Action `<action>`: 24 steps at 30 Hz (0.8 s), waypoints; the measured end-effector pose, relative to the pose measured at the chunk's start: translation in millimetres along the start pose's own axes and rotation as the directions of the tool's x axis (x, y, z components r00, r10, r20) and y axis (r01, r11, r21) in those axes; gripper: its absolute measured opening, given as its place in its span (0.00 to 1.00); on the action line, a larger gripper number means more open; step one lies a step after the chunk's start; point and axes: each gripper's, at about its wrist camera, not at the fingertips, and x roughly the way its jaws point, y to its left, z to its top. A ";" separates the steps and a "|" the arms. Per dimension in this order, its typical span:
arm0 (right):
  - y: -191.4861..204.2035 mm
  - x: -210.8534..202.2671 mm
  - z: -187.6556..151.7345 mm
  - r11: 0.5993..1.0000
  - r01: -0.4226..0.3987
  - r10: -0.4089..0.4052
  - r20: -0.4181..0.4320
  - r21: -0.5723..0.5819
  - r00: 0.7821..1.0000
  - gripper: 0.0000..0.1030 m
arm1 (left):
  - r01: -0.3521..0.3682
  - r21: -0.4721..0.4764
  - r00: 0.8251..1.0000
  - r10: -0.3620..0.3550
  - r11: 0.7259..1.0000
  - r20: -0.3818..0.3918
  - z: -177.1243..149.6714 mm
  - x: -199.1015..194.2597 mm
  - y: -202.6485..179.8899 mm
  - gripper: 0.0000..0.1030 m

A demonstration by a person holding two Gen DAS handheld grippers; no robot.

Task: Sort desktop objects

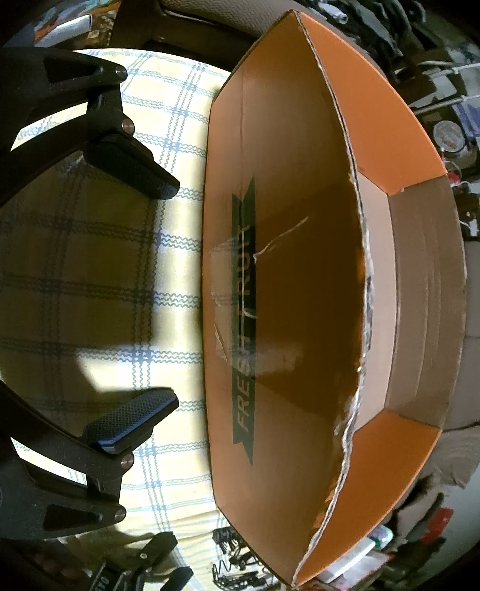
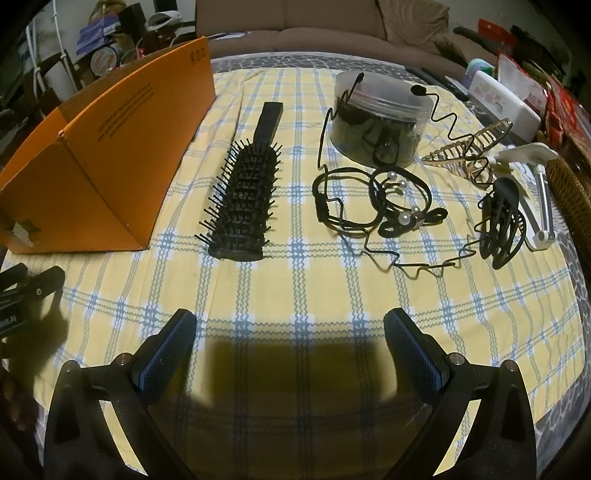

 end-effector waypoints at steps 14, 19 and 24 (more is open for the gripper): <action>-1.7 -1.4 2.7 1.000 0.002 -0.002 -0.037 0.003 0.999 1.00 | -0.019 -0.031 0.999 0.018 0.999 -0.038 6.8 3.3 -3.2 1.00; -13.7 -17.7 5.1 0.997 -0.029 0.029 -0.005 0.066 1.000 1.00 | 0.030 -0.046 0.999 -0.031 0.999 -0.028 2.8 -6.3 -3.5 1.00; -28.9 -38.4 12.1 0.996 -0.023 0.020 0.036 0.088 0.999 1.00 | 0.052 -0.051 0.999 -0.051 0.997 0.014 -1.6 -26.5 -8.1 1.00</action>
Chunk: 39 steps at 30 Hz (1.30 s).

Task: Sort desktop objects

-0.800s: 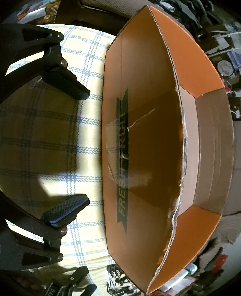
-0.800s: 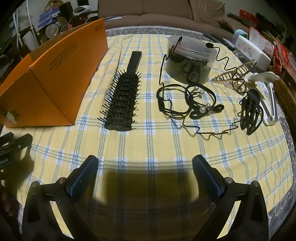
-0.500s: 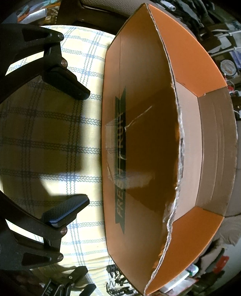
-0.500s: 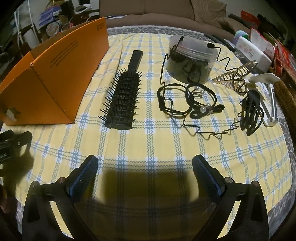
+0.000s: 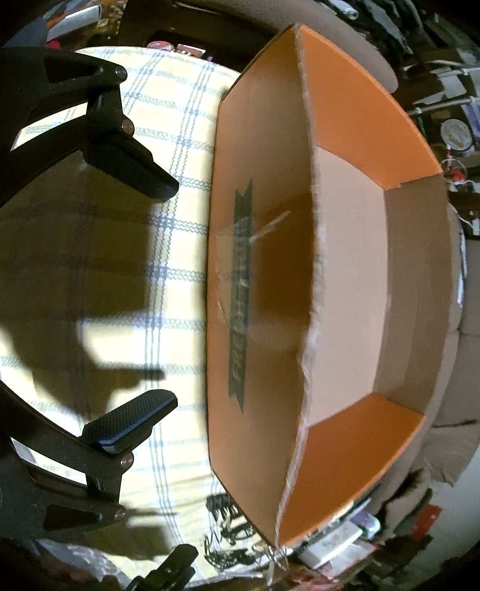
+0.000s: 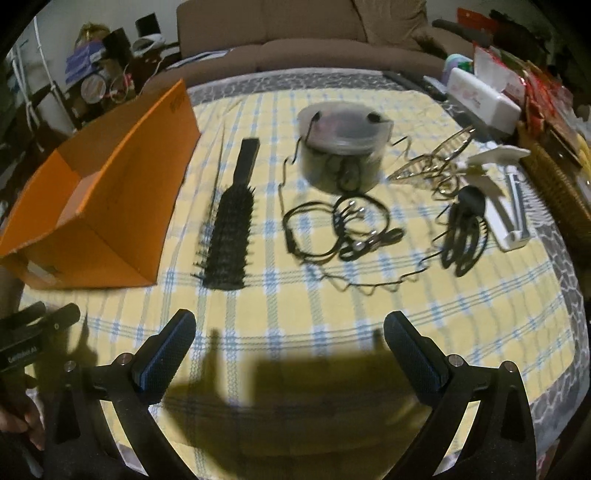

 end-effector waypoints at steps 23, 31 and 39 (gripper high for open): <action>-40.6 -74.1 28.9 0.996 0.084 -0.080 0.077 -0.042 0.994 1.00 | 0.051 0.135 0.988 -0.070 0.990 0.137 25.3 -87.1 -63.6 1.00; -72.6 -92.5 27.5 0.992 0.121 -0.118 0.097 -0.023 0.988 1.00 | 0.121 0.192 0.979 -0.148 0.974 0.138 24.8 -95.5 -99.6 1.00; -107.3 -107.0 27.2 0.991 0.135 -0.133 0.122 -0.004 0.984 1.00 | 0.154 0.257 0.973 -0.192 0.954 0.130 13.2 -93.4 -126.7 1.00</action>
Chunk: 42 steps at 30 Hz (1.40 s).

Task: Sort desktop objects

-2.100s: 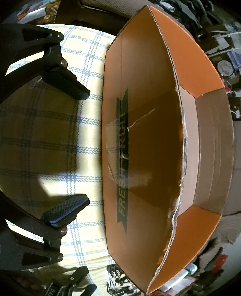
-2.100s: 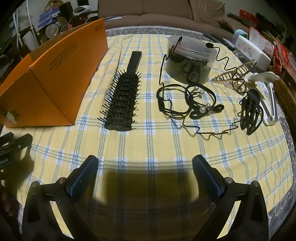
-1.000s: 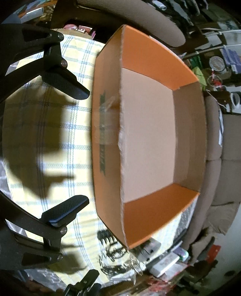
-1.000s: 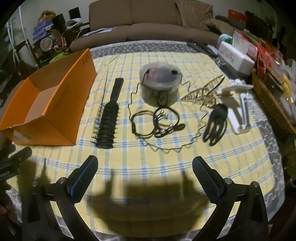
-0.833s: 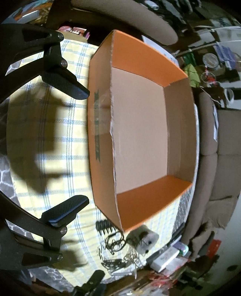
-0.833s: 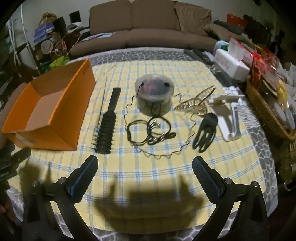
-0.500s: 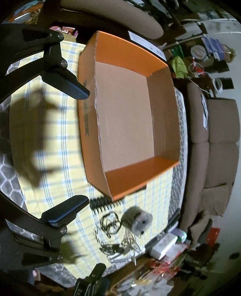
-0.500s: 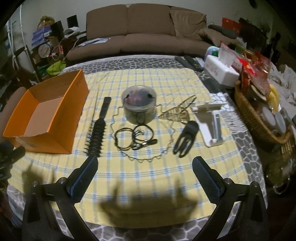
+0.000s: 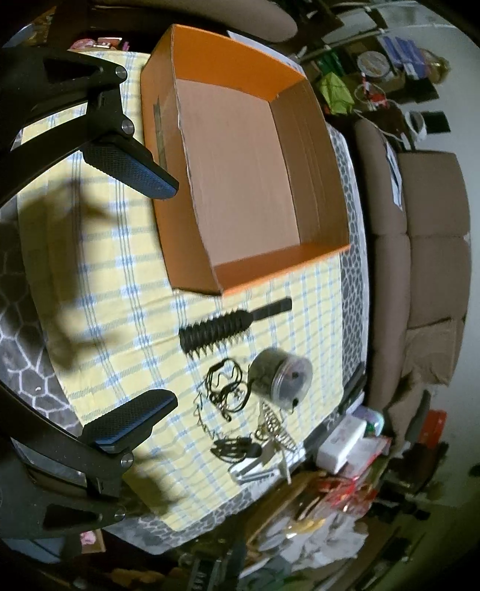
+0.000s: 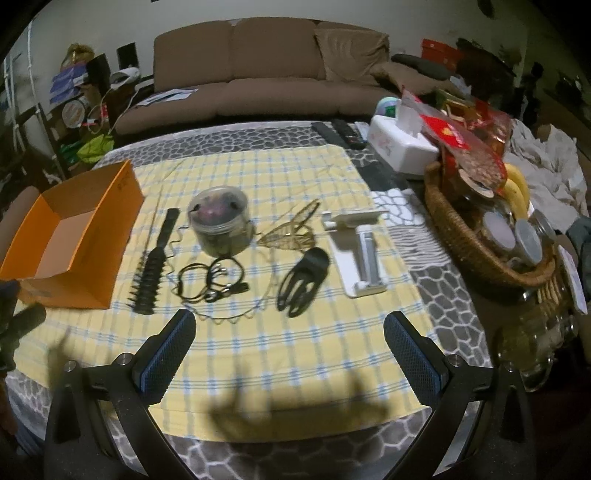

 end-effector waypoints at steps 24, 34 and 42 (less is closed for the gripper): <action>-96.9 42.2 18.7 0.998 0.037 -0.037 -0.013 0.042 0.999 1.00 | 0.065 0.091 0.998 -0.064 0.994 -0.011 25.6 42.4 -71.1 1.00; -110.8 81.5 30.7 0.999 0.010 -0.008 -0.043 0.048 0.999 1.00 | 0.111 0.135 0.994 -0.108 0.985 -0.033 36.0 77.0 -113.3 1.00; -118.0 99.0 34.7 0.997 -0.027 0.030 -0.049 0.069 0.998 1.00 | 0.142 0.139 0.989 -0.135 0.980 -0.056 38.9 98.8 -130.8 1.00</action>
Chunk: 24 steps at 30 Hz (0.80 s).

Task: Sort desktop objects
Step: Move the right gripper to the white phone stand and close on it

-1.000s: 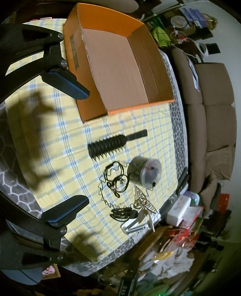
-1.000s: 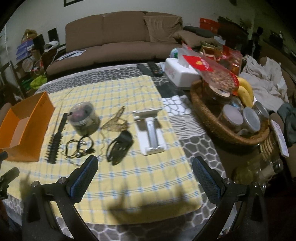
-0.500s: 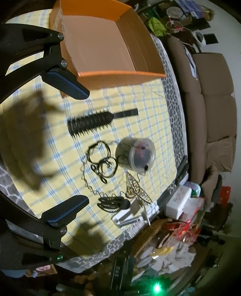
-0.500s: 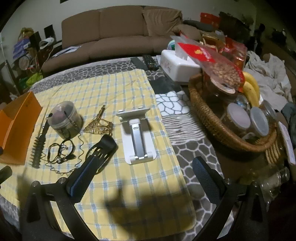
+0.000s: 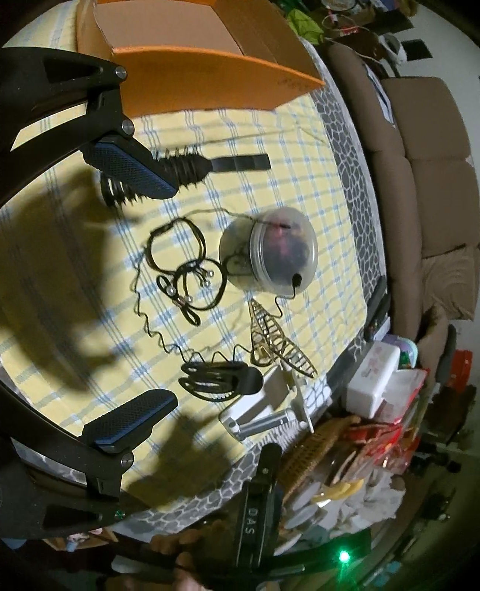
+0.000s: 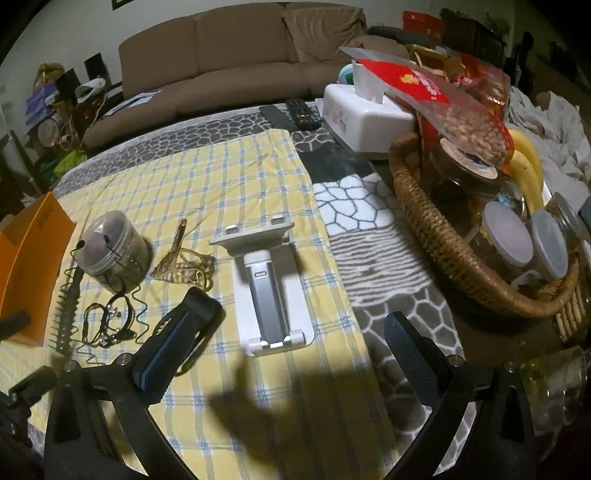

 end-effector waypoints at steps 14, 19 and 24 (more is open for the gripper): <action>9.0 32.3 19.1 0.996 0.019 -0.021 -0.021 -0.088 1.000 0.91 | 0.082 0.035 0.997 -0.082 0.996 0.012 21.9 27.3 -47.3 1.00; 4.9 51.6 30.5 0.992 -0.042 0.028 -0.114 -0.120 0.993 0.72 | 0.121 0.046 0.991 -0.124 0.992 0.047 25.8 24.8 -69.1 1.00; 5.4 63.7 36.1 0.986 -0.099 0.076 -0.171 -0.135 0.982 0.46 | 0.129 0.062 0.991 -0.131 0.990 0.029 32.0 34.4 -84.2 1.00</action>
